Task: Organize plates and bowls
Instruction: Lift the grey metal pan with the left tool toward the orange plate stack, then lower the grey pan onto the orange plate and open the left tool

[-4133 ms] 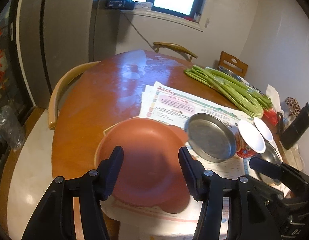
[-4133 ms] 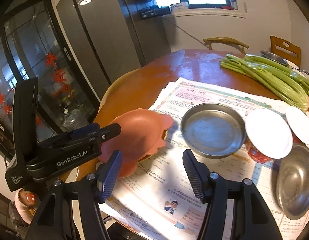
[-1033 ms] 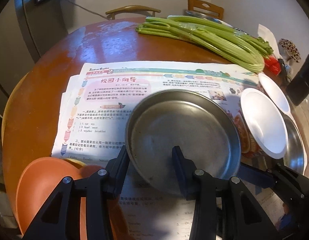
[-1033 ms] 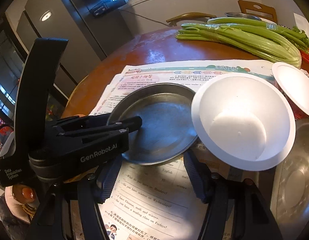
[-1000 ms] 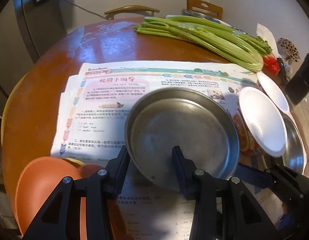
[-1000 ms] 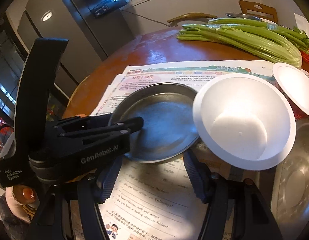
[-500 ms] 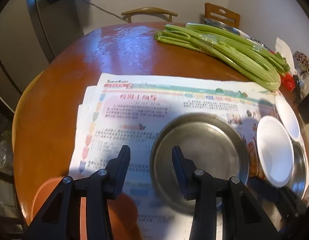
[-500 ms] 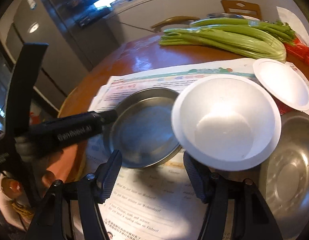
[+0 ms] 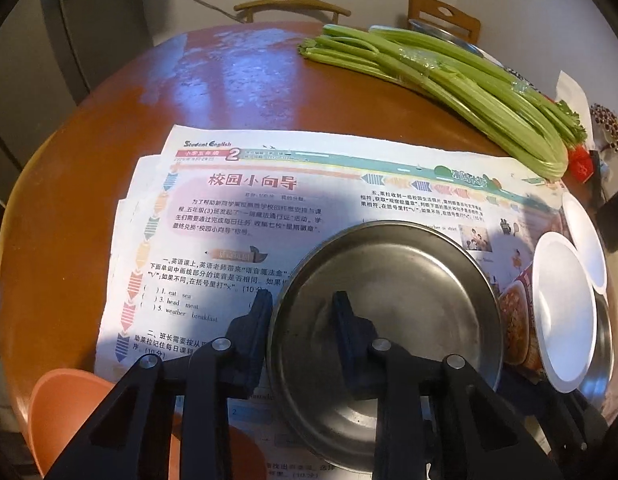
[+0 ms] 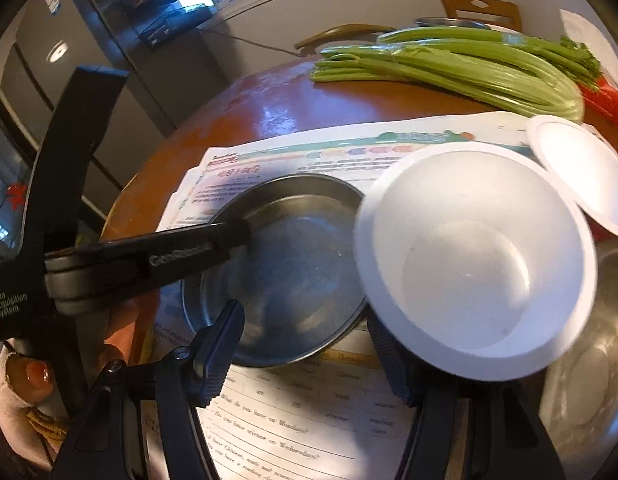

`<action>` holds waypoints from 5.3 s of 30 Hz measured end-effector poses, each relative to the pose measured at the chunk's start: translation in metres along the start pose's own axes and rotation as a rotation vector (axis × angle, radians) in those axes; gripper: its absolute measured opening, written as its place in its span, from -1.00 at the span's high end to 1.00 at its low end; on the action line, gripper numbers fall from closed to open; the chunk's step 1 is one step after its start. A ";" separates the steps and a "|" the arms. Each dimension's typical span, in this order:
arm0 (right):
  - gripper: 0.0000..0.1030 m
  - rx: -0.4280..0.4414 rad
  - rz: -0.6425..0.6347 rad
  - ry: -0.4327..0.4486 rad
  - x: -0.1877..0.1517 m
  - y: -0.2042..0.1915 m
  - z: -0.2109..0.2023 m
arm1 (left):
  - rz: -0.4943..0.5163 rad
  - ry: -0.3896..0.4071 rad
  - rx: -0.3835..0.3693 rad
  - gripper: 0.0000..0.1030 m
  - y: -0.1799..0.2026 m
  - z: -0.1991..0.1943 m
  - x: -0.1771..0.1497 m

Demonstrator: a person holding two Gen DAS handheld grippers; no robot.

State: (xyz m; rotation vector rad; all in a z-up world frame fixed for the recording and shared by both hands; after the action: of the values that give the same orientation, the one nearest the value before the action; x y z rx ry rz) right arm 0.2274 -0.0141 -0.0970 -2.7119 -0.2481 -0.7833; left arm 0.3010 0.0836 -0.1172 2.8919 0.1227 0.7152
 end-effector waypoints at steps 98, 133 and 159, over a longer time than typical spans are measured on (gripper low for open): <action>-0.29 0.089 -0.358 0.004 -0.065 -0.153 -0.027 | -0.257 0.277 0.055 0.19 -0.127 -0.132 -0.109; -0.29 0.121 -0.266 0.054 -0.031 -0.107 -0.039 | -0.405 0.203 -0.092 -0.08 -0.147 -0.104 -0.124; -0.29 0.119 -0.264 0.062 -0.038 -0.086 -0.041 | -0.277 0.130 -0.108 -0.10 -0.074 -0.079 -0.090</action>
State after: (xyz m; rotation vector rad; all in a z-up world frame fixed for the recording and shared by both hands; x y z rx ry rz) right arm 0.1544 0.0493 -0.0640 -2.5695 -0.6272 -0.8915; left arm 0.1816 0.1570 -0.1016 2.6518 0.4748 0.8267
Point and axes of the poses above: each gripper's, at about its wrist camera, not at the fingertips, and z roughly the way its jaws point, y to its right, x to its top, the point moved 10 cm from there along z, roughly the way its jaws point, and after that the axes turned 6 degrees about -x, right-handed, at the moved point
